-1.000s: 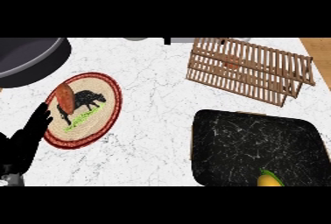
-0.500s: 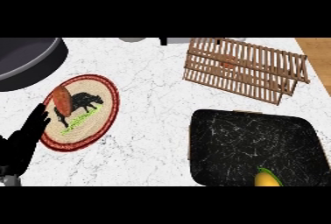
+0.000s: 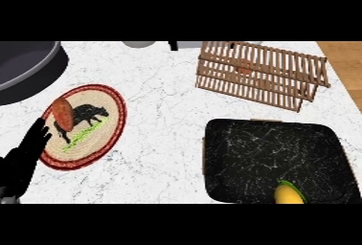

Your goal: Pick the squash from the tray and place it in the tiered shelf

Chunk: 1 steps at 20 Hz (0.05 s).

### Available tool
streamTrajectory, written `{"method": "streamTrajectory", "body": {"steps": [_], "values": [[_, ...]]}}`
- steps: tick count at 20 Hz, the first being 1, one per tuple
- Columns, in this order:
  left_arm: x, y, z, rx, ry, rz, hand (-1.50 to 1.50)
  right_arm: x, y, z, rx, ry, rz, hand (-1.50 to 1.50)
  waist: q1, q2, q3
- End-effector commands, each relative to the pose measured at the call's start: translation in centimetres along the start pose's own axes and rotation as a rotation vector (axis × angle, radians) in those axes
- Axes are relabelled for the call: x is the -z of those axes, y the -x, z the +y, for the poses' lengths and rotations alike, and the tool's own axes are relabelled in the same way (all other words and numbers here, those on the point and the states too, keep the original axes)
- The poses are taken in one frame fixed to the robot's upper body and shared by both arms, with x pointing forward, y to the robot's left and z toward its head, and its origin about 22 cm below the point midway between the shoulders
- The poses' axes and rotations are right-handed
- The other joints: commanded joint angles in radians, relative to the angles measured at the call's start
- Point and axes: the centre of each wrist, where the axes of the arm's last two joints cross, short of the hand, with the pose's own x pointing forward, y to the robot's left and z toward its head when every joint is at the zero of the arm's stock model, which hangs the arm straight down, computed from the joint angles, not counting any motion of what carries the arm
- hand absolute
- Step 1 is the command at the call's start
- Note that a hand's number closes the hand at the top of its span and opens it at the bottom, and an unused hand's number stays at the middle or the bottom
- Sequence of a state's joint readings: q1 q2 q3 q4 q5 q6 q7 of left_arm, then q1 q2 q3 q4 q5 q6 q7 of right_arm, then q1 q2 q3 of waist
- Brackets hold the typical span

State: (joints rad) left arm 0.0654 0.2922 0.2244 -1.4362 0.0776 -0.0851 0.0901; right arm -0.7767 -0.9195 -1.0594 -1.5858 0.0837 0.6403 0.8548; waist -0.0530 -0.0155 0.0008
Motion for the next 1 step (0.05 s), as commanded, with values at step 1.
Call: {"method": "streamTrajectory", "body": {"steps": [1], "values": [[-1.45, 1.13, -1.08, -0.014, -0.01, 0.016, 0.0, -2.87, 1.21, -6.56, -0.049, -0.024, 0.01, -1.5, -0.01, -0.005, 0.002]]}}
